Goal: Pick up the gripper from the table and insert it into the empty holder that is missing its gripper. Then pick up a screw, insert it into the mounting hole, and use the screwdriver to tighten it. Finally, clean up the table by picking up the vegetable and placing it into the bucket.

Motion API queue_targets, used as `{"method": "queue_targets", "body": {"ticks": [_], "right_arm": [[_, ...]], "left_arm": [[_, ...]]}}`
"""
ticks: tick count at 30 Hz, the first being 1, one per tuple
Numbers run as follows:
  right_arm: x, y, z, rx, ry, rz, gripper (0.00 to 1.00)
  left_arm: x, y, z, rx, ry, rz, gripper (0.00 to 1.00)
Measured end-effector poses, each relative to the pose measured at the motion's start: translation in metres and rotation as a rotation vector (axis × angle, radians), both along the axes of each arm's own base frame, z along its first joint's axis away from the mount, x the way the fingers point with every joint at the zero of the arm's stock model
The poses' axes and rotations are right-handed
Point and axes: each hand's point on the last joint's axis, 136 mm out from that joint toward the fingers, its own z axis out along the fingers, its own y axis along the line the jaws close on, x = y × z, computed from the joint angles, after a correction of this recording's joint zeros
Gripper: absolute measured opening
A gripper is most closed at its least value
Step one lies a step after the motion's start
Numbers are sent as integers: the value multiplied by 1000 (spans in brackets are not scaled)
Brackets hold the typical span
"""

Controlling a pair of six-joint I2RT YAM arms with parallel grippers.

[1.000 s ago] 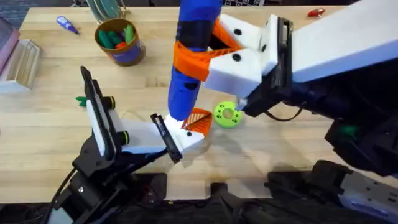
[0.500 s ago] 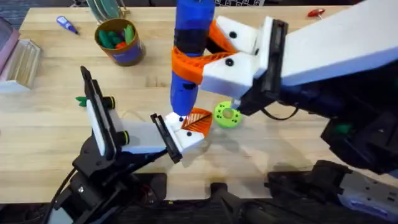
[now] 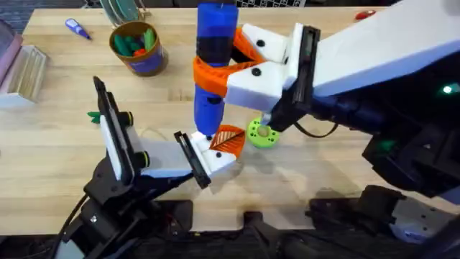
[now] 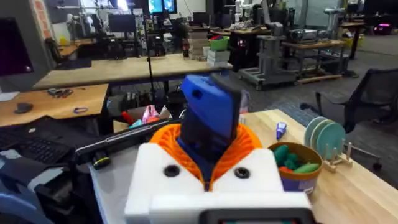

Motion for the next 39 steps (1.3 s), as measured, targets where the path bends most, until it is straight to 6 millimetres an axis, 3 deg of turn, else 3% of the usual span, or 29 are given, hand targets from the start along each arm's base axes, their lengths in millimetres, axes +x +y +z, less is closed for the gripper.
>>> {"method": "queue_targets", "body": {"ticks": [15,39], "right_arm": [[-6,-6,17,46,-43,0,24],[-6,-6,15,39,-37,0,24]], "left_arm": [[0,0,0,0,0,0,13],[0,0,0,0,0,0,13]]}}
